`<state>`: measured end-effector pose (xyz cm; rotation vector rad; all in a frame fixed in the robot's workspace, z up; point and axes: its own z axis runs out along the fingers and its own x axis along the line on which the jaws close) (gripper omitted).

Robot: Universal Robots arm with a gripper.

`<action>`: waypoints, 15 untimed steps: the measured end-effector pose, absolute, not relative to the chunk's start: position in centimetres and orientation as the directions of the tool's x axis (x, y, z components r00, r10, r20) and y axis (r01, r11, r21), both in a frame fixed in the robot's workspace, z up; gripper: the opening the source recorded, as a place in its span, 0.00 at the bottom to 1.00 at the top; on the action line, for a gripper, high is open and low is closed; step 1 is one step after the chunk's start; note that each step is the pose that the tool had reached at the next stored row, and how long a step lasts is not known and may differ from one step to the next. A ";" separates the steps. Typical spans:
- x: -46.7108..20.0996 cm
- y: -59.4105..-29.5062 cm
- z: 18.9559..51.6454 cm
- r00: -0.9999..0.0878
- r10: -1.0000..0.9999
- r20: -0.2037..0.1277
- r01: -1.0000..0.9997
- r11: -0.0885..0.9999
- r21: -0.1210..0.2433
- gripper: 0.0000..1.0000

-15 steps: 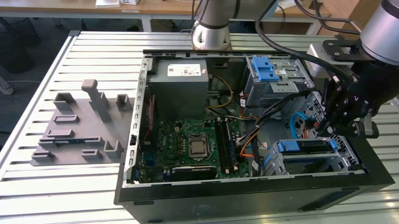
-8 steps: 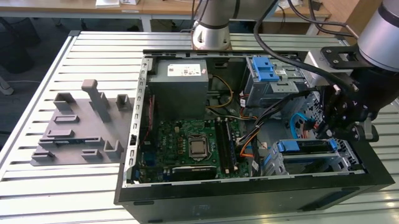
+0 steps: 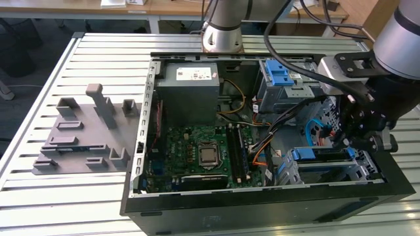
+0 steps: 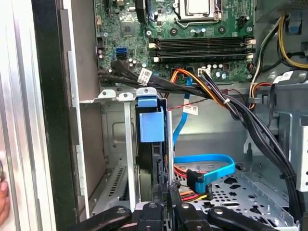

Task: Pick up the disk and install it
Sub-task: 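Insert the first disk wire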

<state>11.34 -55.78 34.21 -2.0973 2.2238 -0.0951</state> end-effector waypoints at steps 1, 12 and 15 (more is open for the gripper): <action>11.2 -55.8 34.1 -0.056 -0.998 -0.021 -0.993 0.058 -0.105 0.16; 10.7 -56.3 33.7 -0.032 -0.998 -0.046 -0.991 0.038 -0.125 0.16; 10.6 -56.4 33.6 -0.032 -0.998 -0.048 -0.991 0.038 -0.126 0.16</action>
